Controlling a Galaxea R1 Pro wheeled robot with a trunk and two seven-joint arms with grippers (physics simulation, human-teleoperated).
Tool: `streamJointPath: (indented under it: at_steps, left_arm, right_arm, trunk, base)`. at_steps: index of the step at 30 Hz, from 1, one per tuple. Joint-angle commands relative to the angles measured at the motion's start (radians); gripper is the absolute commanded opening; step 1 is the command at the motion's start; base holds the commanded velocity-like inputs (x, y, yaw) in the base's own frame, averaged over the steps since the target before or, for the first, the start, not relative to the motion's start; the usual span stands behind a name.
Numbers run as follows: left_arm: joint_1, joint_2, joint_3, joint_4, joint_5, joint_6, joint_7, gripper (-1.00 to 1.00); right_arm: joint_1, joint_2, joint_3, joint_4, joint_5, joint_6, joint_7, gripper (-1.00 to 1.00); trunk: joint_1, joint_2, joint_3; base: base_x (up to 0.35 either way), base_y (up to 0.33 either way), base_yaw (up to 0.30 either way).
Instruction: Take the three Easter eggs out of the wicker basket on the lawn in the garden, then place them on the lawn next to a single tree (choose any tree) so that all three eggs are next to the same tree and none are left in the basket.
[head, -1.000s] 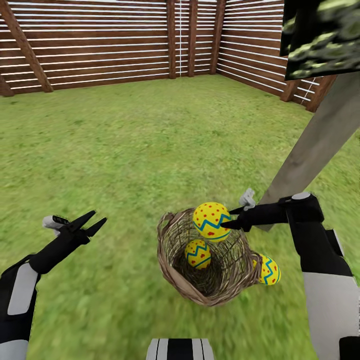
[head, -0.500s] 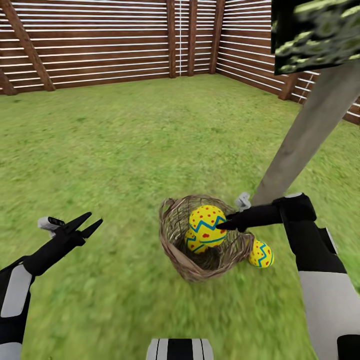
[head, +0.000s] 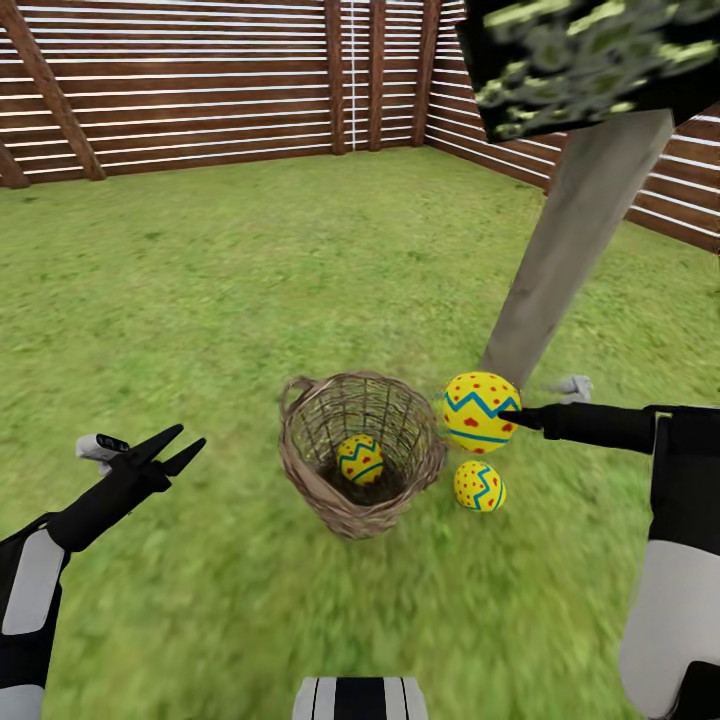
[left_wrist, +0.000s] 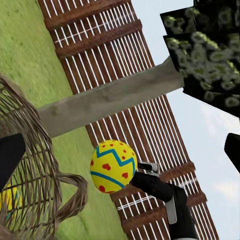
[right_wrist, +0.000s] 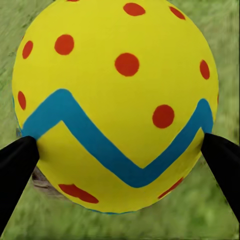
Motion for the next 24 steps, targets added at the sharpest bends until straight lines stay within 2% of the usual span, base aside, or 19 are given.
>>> streamJointPath:
  at_steps: [1,3,5,6,10,12,15,18,21,24]
  left_arm:
    - [-0.001,0.000,0.000,0.000,0.000,0.004,-0.002,1.00]
    - [-0.001,0.000,0.001,0.000,0.001,0.004,-0.002,1.00]
    - [-0.001,0.000,0.001,0.000,0.001,0.004,-0.002,1.00]
    - [-0.001,0.000,0.001,0.000,0.002,0.004,-0.002,1.00]
    - [-0.001,0.000,0.000,-0.001,0.002,0.003,-0.002,1.00]
    - [-0.001,-0.001,0.005,-0.001,0.001,0.001,-0.002,1.00]
    - [-0.001,-0.003,0.035,0.000,0.002,0.001,-0.005,1.00]
    - [-0.001,-0.001,0.038,-0.002,0.002,0.002,-0.005,1.00]
    - [-0.001,0.000,0.051,-0.004,0.002,0.003,-0.006,1.00]
    - [-0.001,0.001,0.078,-0.006,0.004,0.005,-0.008,1.00]
  right_arm:
    - [0.000,0.000,-0.026,0.000,0.015,0.010,0.010,-1.00]
    - [0.015,-0.002,-0.052,0.001,0.029,0.009,-0.018,-1.00]
    - [0.023,-0.002,-0.060,0.001,0.041,0.005,-0.128,-1.00]
    - [0.024,-0.002,-0.066,0.000,0.043,0.002,-0.220,-1.00]
    - [0.025,0.002,-0.078,-0.001,0.044,-0.004,-0.437,-1.00]
    - [0.026,0.003,-0.079,0.000,0.045,-0.004,-0.463,-1.00]
    - [0.026,0.006,-0.077,0.010,0.056,-0.006,-0.478,-1.00]
    - [0.026,0.007,-0.075,0.016,0.078,-0.021,-0.542,-1.00]
    - [0.026,0.008,-0.069,0.049,0.080,-0.048,-0.683,-1.00]
    - [0.028,0.011,-0.034,0.118,0.078,-0.098,-0.833,-1.00]
  trunk:
    - [0.000,0.000,-0.001]
    - [0.000,0.000,-0.001]
    - [0.000,0.000,-0.001]
    - [0.000,0.000,-0.001]
    - [0.000,0.000,-0.001]
    - [0.000,0.000,-0.001]
    - [0.000,0.000,-0.001]
    - [0.000,0.000,-0.001]
    - [0.000,0.000,-0.001]
    - [0.000,0.000,-0.001]
  base:
    - [-0.101,-0.320,0.000]
    - [-0.082,-0.323,0.000]
    - [-0.025,-0.326,0.000]
    - [-0.006,-0.327,0.000]
    - [-0.001,-0.268,0.000]
    - [0.000,-0.049,0.000]
    - [0.000,-0.005,0.000]
    - [0.000,-0.060,0.000]
    - [0.000,-0.280,0.000]
    - [0.000,-0.327,0.000]
